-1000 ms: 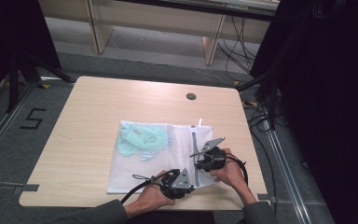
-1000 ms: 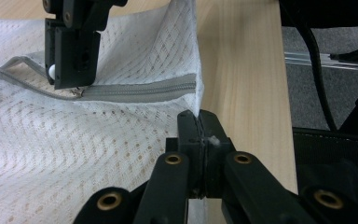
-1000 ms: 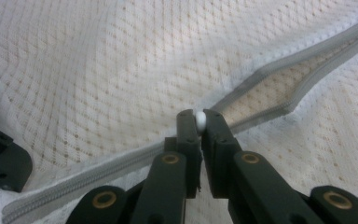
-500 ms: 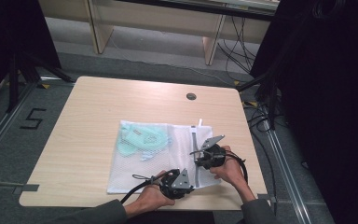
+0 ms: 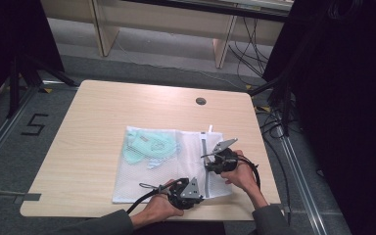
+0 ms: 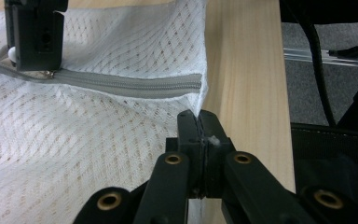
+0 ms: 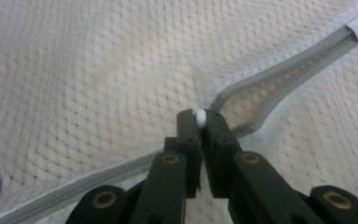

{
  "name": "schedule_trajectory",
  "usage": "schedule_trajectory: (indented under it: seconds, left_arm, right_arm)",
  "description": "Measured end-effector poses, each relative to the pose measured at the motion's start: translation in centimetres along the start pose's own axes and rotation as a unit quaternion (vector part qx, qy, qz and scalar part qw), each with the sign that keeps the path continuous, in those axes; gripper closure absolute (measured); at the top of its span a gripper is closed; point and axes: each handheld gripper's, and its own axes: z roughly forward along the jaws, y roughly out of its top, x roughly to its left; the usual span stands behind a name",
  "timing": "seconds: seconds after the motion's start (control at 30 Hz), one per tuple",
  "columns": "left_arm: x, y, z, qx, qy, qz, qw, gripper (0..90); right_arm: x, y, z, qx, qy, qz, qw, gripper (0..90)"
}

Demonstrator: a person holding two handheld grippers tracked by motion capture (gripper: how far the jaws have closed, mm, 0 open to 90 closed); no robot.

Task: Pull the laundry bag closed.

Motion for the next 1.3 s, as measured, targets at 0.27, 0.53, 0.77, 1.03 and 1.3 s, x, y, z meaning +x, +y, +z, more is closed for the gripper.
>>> schedule_trajectory:
  seconds: [0.27,0.53,0.77,1.03,1.3]
  left_arm:
    - [-0.1,0.0,-0.2,0.001,-0.002,-0.011,0.9999,89.1]
    - [-0.1,0.0,-0.3,0.002,0.001,-0.001,1.0,89.1]
    - [-0.3,0.0,-0.3,-0.003,0.001,-0.006,1.0,89.1]
    - [-0.3,0.0,-0.3,-0.001,-0.001,-0.006,1.0,89.1]
    - [-0.6,0.0,-0.3,0.002,-0.006,0.009,0.9999,89.1]
  right_arm:
    - [-0.5,0.2,0.1,-0.008,-0.002,0.0,1.0,86.5]
    - [-1.0,0.6,0.2,-0.011,-0.004,-0.004,0.9999,86.5]
    - [-1.6,1.0,0.5,-0.016,-0.009,-0.005,0.9998,86.6]
    - [-2.3,1.2,0.8,-0.014,-0.005,0.001,0.9999,86.6]
    - [-2.8,1.3,0.9,0.004,-0.013,0.012,0.9998,86.5]
